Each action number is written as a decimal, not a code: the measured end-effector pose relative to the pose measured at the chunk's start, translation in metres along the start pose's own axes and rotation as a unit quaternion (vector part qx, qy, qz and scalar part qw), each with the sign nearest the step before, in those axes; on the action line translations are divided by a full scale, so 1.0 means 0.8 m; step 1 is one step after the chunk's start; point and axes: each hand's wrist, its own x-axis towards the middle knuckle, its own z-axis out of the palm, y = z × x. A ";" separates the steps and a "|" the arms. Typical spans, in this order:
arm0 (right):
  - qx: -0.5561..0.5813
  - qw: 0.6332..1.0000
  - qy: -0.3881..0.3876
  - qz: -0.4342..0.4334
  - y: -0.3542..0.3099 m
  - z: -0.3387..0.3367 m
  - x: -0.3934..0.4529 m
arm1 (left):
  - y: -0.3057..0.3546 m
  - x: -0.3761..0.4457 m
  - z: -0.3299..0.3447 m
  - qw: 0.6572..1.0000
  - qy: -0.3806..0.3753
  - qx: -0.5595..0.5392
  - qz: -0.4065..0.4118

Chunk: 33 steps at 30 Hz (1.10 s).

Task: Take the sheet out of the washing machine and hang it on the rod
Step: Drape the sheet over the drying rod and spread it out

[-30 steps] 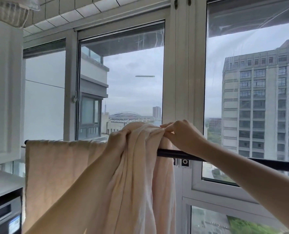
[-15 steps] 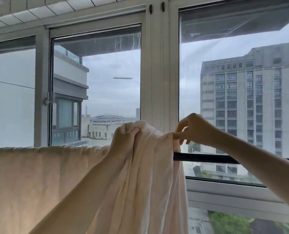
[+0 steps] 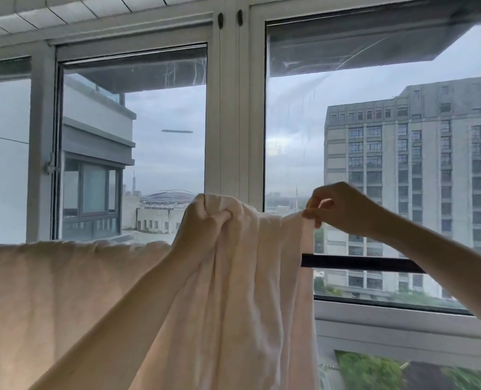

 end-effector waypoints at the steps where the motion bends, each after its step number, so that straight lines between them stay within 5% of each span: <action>1: 0.011 1.000 0.026 0.013 0.006 -0.001 -0.005 | 0.008 -0.004 0.011 1.000 -0.013 0.007 0.009; 4: 0.065 0.994 0.069 0.058 0.019 -0.008 -0.019 | 0.029 -0.014 0.042 0.999 -0.044 0.013 0.023; 7: 0.158 0.982 0.032 0.103 0.036 -0.021 -0.039 | 0.052 -0.028 0.075 0.996 -0.071 -0.023 0.042; 14: 0.055 0.993 -0.105 0.005 0.068 -0.033 -0.081 | 0.054 -0.059 0.125 0.961 -0.244 0.022 0.130; 17: 0.023 0.994 -0.107 -0.022 0.068 -0.035 -0.086 | 0.040 -0.053 0.110 0.973 -0.204 0.013 0.110; 22: 0.017 0.991 -0.123 -0.044 0.055 -0.030 -0.082 | -0.002 -0.035 0.076 0.960 -0.109 0.212 0.149; 26: 0.009 0.988 -0.148 -0.039 0.042 -0.026 -0.072 | -0.027 -0.032 0.053 0.936 -0.093 0.306 0.144; 33: -0.046 0.994 -0.093 -0.035 0.032 0.000 -0.062 | -0.036 -0.019 0.029 0.942 -0.150 0.259 0.151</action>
